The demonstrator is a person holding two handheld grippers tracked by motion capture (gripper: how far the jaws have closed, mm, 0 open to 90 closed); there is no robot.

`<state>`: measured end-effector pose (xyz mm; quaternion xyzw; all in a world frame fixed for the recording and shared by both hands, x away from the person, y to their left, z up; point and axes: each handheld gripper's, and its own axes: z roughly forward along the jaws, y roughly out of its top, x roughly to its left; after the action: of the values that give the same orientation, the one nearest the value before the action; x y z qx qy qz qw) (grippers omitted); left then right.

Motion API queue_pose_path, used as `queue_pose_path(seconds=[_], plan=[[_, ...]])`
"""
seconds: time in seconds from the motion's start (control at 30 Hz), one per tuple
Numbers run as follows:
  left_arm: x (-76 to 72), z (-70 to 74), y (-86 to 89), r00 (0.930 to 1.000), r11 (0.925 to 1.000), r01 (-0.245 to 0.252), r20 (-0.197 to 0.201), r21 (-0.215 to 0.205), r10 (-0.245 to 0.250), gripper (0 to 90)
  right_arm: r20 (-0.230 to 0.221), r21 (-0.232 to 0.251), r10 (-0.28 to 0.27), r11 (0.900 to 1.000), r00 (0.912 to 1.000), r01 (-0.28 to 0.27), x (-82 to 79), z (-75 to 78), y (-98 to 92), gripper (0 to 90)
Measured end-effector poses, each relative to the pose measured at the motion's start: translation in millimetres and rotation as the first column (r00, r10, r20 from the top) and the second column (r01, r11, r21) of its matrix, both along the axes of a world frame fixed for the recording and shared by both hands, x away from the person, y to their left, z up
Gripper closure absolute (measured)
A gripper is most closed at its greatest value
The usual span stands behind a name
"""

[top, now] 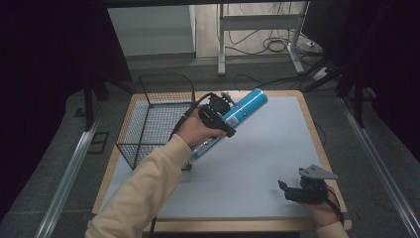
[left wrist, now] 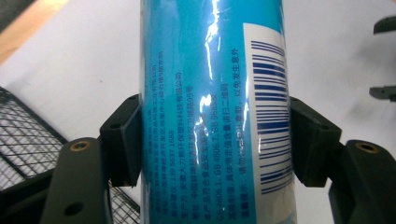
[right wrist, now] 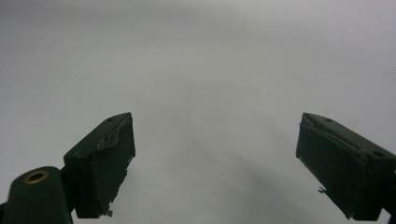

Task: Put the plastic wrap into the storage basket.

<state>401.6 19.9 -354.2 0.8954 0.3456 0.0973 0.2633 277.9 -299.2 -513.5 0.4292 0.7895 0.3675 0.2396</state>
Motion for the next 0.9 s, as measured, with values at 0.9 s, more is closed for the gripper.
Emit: queue_pose_path(seconds=[0.9], plan=[[29.2, 20.2, 31.4, 0.9920, 0.9922, -0.120, 0.036, -0.035, 0.121, 31.6, 0.001, -0.008, 0.003, 1.000, 1.0000, -0.003, 0.1, -0.2, -0.9, 12.1]])
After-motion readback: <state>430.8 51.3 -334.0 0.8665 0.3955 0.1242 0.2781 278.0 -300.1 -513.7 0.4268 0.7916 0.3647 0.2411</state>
